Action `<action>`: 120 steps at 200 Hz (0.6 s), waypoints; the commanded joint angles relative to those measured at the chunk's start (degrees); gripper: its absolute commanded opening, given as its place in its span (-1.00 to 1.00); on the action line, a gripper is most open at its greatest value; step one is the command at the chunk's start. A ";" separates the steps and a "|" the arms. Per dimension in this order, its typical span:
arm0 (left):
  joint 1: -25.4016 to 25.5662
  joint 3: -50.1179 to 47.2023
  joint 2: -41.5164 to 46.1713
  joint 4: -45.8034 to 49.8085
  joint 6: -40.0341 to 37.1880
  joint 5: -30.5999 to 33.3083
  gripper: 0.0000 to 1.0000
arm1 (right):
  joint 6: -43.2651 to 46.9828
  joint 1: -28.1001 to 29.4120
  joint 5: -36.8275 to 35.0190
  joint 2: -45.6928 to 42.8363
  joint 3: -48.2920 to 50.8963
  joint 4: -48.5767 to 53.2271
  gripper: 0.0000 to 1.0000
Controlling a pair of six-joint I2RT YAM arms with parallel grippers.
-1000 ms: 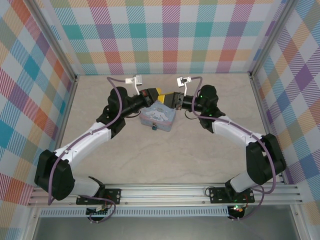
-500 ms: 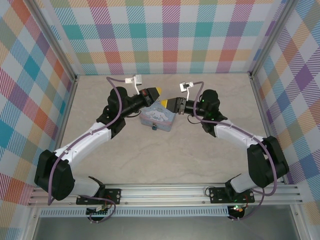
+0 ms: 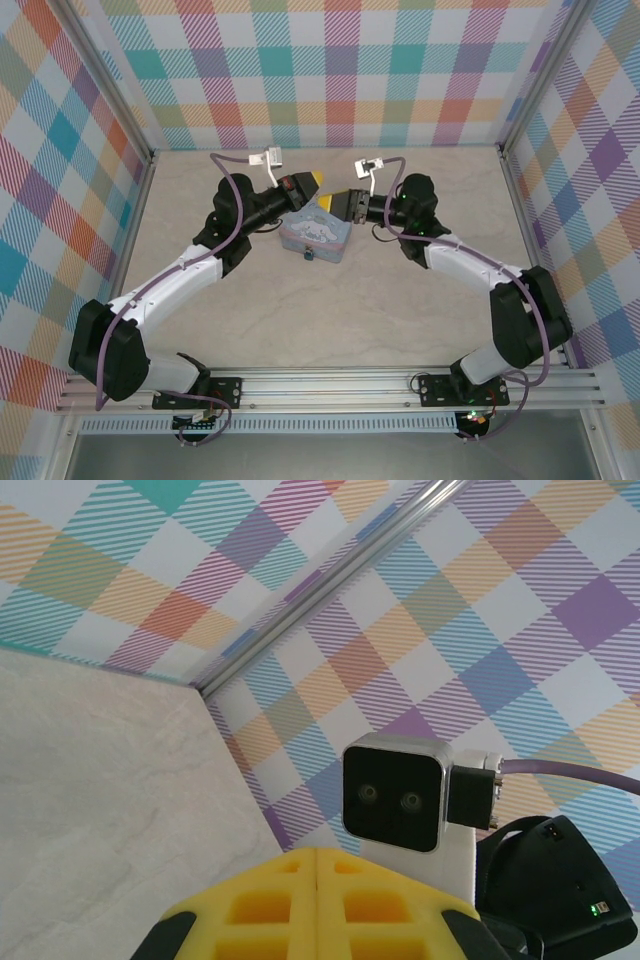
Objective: Unlock a padlock with a key
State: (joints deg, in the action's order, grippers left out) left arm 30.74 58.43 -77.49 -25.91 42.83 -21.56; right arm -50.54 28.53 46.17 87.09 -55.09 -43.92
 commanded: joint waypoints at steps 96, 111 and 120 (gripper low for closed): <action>0.55 -1.19 1.48 -3.44 1.15 -0.68 -1.00 | -1.66 1.48 0.89 2.91 -4.59 -4.58 -0.40; 0.50 -1.21 1.45 -3.56 1.21 -0.92 -1.00 | -1.88 1.44 0.44 3.02 -4.61 -4.70 -0.49; 0.55 -1.15 1.43 -3.70 1.35 -0.92 -1.00 | -1.88 1.45 -0.07 3.00 -4.51 -4.84 -0.50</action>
State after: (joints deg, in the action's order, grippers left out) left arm 30.74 58.24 -77.49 -26.11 43.92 -21.54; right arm -52.10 29.67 46.15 89.86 -57.89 -45.60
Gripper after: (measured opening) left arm 0.052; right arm 0.261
